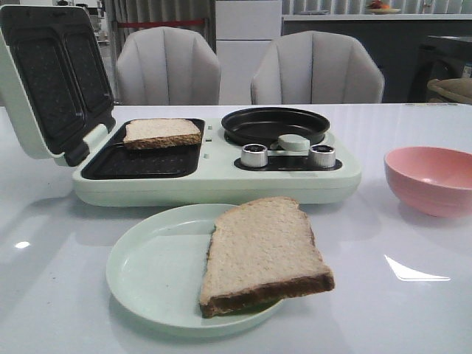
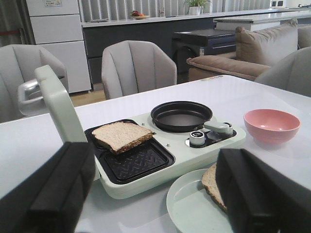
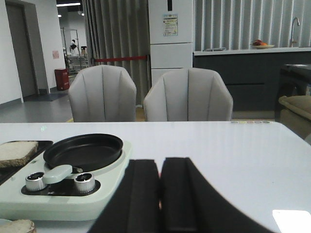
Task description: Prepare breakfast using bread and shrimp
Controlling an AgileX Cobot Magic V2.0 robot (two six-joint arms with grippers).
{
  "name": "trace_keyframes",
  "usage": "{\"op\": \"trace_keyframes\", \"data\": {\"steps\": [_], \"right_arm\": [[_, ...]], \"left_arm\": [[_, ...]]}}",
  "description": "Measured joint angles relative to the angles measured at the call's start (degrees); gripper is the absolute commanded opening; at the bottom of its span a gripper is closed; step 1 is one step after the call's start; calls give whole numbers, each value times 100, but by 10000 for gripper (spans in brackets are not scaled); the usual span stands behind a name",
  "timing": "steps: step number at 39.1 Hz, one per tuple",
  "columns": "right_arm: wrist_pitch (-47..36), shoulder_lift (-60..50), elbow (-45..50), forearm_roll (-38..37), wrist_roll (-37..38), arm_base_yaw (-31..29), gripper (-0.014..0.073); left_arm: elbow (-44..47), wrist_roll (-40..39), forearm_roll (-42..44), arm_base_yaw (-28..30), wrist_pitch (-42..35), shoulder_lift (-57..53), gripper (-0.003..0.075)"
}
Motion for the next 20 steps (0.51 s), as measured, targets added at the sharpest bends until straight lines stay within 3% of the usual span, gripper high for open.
{"op": "trace_keyframes", "data": {"steps": [12,20], "right_arm": [[1779,427,-1629,-102,0,0,153],[2170,980,-1829,-106,0,0,153]], "left_arm": [[0,0,0,0,-14,0,564],[0,0,0,0,-14,0,564]]}}
